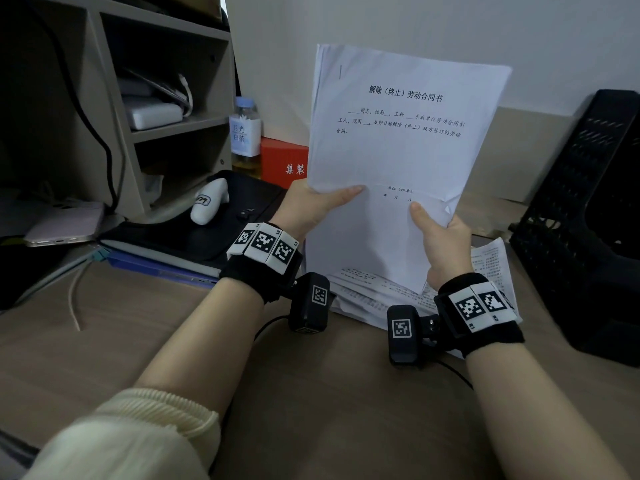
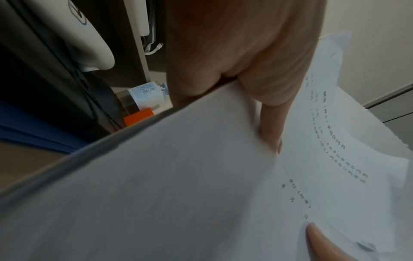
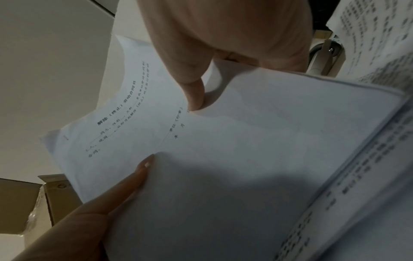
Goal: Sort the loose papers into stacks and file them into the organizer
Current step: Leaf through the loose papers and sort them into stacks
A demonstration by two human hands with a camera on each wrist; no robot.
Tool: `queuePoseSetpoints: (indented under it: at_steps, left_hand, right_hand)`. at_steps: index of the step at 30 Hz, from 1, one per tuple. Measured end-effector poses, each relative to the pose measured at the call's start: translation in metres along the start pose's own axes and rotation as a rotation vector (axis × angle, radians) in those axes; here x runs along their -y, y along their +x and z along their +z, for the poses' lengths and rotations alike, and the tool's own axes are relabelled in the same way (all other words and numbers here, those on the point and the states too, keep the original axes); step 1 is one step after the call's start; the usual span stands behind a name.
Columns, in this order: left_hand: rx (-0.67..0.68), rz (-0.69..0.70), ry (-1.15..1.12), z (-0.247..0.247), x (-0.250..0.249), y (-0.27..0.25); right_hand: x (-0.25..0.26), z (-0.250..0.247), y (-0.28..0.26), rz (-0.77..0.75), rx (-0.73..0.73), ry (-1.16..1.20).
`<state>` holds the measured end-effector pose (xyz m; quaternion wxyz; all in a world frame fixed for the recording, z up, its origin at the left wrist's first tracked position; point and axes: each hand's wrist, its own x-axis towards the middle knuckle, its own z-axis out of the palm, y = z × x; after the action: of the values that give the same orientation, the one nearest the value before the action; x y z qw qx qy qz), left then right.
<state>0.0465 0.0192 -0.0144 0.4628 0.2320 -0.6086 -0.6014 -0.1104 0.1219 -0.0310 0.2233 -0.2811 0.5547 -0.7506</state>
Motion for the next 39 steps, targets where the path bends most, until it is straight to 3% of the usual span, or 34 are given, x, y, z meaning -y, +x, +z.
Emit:
queuePoseSetpoints:
  at_steps: [11,18,23,28,33,39]
  left_hand:
    - [-0.011,-0.011,0.012,0.001,0.003,0.001]
    - [-0.071,0.037,-0.036,0.01,-0.004,-0.004]
    - [0.03,0.05,0.028,0.003,-0.019,-0.008]
    - [0.107,-0.008,0.088,-0.005,-0.024,-0.011]
    - [0.0,0.041,0.084,-0.008,-0.022,-0.006]
    - [-0.274,0.064,0.147,-0.021,-0.016,0.012]
  right_hand:
    - [0.0,0.0,0.001,0.029,-0.012,-0.031]
    - [0.007,0.0,0.0,-0.055,-0.07,-0.093]
    - [0.022,-0.003,-0.001,-0.082,-0.074,-0.065]
    - [0.037,-0.007,-0.003,-0.091,0.016,0.043]
    - [0.04,-0.008,0.0,-0.069,0.027,-0.054]
    - [0.033,-0.012,0.005,-0.057,-0.017,-0.219]
